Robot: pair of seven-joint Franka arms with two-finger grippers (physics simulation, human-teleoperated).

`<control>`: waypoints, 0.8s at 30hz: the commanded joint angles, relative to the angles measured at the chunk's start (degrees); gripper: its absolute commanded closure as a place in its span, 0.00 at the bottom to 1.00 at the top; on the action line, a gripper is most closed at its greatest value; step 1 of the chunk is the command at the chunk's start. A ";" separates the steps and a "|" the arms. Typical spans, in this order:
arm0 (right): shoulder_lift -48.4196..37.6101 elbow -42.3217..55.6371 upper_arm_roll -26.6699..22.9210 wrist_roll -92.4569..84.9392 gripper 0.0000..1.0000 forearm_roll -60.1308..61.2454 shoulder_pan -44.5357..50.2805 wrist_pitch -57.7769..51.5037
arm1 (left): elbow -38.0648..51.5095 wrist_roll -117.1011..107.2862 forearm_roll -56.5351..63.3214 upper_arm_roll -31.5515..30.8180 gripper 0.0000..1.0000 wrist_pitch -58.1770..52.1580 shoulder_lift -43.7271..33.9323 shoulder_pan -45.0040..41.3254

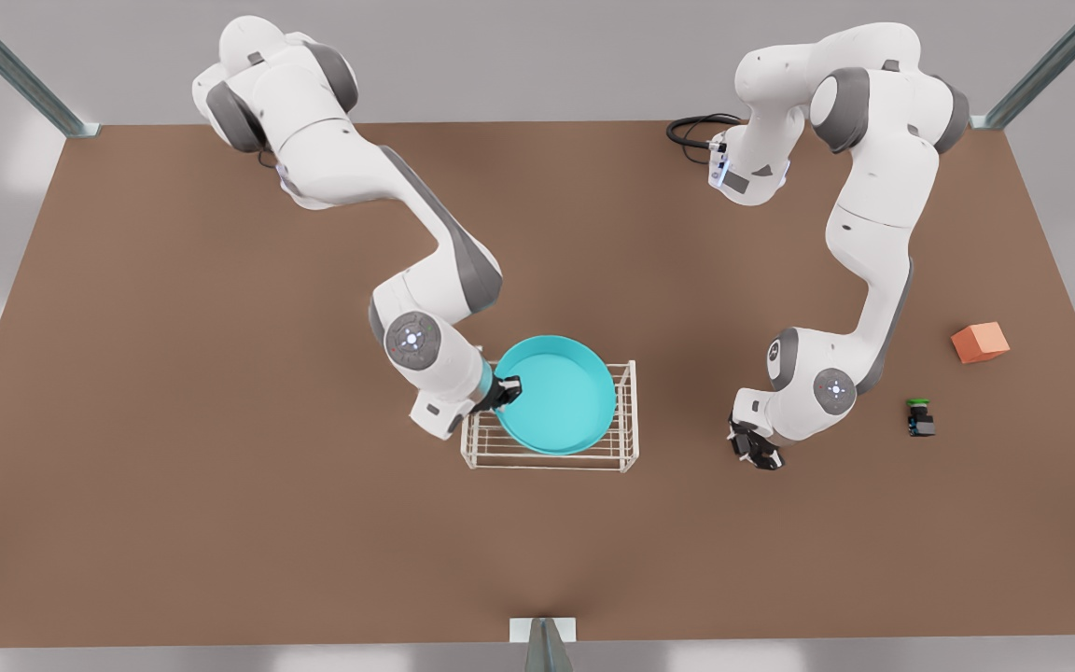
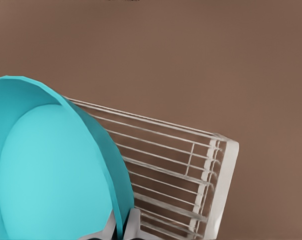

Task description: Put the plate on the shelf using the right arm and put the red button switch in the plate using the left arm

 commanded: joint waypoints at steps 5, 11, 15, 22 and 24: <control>-0.39 -1.01 0.07 36.84 0.00 -0.59 0.05 5.77 | 0.02 0.59 -0.08 -0.01 0.49 -0.68 -0.65 0.16; -23.59 -4.27 -0.55 16.72 0.00 3.98 -14.45 -23.41 | 0.11 0.50 -0.43 -0.19 0.51 -0.85 -2.75 1.04; -20.43 -7.17 -0.20 -18.53 0.00 -8.41 -32.90 -28.42 | 0.02 0.41 -0.69 -0.36 0.51 -3.23 -6.89 0.87; -23.07 -5.50 4.46 -12.47 0.00 -9.91 -30.18 -38.09 | 0.11 -0.38 -4.56 -2.39 0.51 -8.32 -14.35 -0.62; -23.07 -5.32 3.49 -12.47 0.00 -9.65 -30.53 -38.35 | 0.19 -1.34 -5.53 -2.47 0.51 -10.17 -16.11 -2.56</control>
